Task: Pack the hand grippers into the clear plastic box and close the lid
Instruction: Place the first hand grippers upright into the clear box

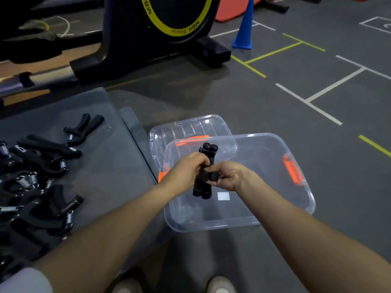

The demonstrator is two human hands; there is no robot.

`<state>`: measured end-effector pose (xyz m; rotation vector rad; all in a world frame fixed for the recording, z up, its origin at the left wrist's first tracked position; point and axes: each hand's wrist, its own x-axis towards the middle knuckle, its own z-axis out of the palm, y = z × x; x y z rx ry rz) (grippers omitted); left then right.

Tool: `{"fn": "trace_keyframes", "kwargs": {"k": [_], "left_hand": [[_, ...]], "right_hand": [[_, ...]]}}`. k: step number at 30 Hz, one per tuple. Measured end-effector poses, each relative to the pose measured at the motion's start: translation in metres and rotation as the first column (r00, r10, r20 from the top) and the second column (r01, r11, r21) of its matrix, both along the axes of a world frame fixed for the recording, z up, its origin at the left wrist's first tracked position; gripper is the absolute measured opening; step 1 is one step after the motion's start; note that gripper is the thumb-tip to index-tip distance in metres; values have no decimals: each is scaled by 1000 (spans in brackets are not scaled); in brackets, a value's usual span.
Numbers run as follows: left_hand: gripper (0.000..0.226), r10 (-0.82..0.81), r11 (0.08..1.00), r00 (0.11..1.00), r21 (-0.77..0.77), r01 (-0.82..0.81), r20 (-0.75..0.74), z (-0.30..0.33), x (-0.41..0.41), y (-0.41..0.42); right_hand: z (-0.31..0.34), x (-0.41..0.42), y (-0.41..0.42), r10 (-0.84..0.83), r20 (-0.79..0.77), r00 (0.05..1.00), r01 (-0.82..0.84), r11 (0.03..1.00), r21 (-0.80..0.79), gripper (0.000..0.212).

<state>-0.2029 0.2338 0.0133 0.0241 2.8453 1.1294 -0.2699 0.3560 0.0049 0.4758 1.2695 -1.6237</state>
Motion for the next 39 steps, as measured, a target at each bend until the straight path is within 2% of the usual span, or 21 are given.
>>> {"fn": "trace_keyframes", "kwargs": {"k": [2,4,5,7,9,12,14,16,20,25,28,30,33,35,37,39], "left_hand": [[36,41,999,999,-22,-41,-29,-8,2,-7],[38,192,978,980,-69,-196,-57,-17,3,-21],[37,286,952,957,-98,-290,-53,-22,3,-28],[40,462,878,887,-159,-451,32,-33,4,-40],[43,564,824,811,-169,-541,156,-44,4,-50],[35,581,795,767,14,-607,271,-58,5,-57],[35,583,754,755,146,-641,301,-63,5,-61],[36,592,725,749,211,-656,298,-68,6,-64],[39,616,709,742,225,-668,264,-72,8,-66],[34,600,722,764,251,-644,236,-71,13,-67],[35,607,712,757,257,-653,240,-69,14,-66],[34,612,707,751,254,-660,246,-68,13,-65],[33,605,700,754,280,-657,257,-65,15,-64],[34,599,679,755,332,-655,267,-66,19,-63],[37,588,658,761,385,-647,275,-69,25,-63],[40,596,603,746,447,-660,298,-71,30,-62]], "right_hand": [[-10,-2,-2,21,13,1000,-21,999,40,22],[-20,-5,-4,-9,14,1000,8,997,74,20],[-27,-7,-6,-25,9,1000,24,995,92,25],[-42,-10,-9,-26,7,1000,25,990,138,30],[-58,-12,-15,22,17,1000,-25,980,200,19],[-87,-13,-27,80,48,996,-90,957,274,24],[-107,-12,-39,110,66,992,-125,945,302,26],[-125,-10,-52,141,86,986,-161,934,318,28],[-150,-6,-72,267,86,960,-280,885,371,30],[-167,0,-76,441,77,894,-420,766,486,28],[-166,-1,-76,565,77,822,-514,675,529,20],[-161,-4,-79,654,70,753,-566,590,577,4],[-155,-4,-82,753,110,649,-632,453,628,35],[-153,-4,-83,785,156,599,-677,392,623,35],[-153,-2,-85,788,173,591,-694,388,606,24],[-152,1,-85,783,143,605,-669,403,624,22]]}}
